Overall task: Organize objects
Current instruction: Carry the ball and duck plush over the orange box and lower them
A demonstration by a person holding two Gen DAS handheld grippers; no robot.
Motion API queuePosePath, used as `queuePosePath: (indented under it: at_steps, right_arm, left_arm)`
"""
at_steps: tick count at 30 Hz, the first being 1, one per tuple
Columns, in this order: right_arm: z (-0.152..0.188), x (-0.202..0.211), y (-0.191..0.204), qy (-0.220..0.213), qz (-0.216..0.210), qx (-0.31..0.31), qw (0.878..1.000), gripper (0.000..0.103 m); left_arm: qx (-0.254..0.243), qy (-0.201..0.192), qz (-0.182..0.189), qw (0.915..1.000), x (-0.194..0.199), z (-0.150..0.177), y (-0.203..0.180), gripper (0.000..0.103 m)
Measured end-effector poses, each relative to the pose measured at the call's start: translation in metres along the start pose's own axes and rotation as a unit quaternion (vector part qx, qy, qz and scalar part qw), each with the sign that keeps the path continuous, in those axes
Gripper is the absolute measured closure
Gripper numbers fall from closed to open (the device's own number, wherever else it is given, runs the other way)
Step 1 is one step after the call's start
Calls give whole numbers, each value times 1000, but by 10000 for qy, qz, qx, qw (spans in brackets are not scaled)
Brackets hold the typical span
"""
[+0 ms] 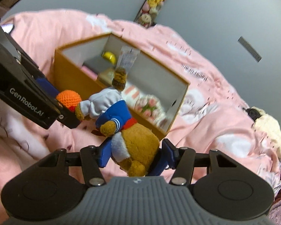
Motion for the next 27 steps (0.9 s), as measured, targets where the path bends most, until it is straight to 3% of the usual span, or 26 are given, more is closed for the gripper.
queuePosePath:
  at_steps: [1,2,14,27]
  right_arm:
    - [-1,8,-1,-74,19,6,10000,45]
    - [-5,15,-4,-161,-4,32,9999,54]
    - [-63,26,-29,-761,523,597,9939,55]
    - [-115,-50,-56,-765,1121,1540,9787,55]
  left_arm:
    - [16,-84,19,10000,6,-3,0,43]
    - [12,-150,21,9999,10,-7,0,43]
    - [35,-737,-71,9972,36,-56,12,43]
    - [526,-834,-512,9938,27,-109,65,43]
Point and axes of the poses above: each gripper's, at about its wrist camera, not at the fingertips, and x roughly against the way its jaws point, y to its left, z to its underside, the point moved 5 cm from there along -x, roughly the way its jaws point, and after that the axes turned 15 degrees about y, right-handed, at the moved point
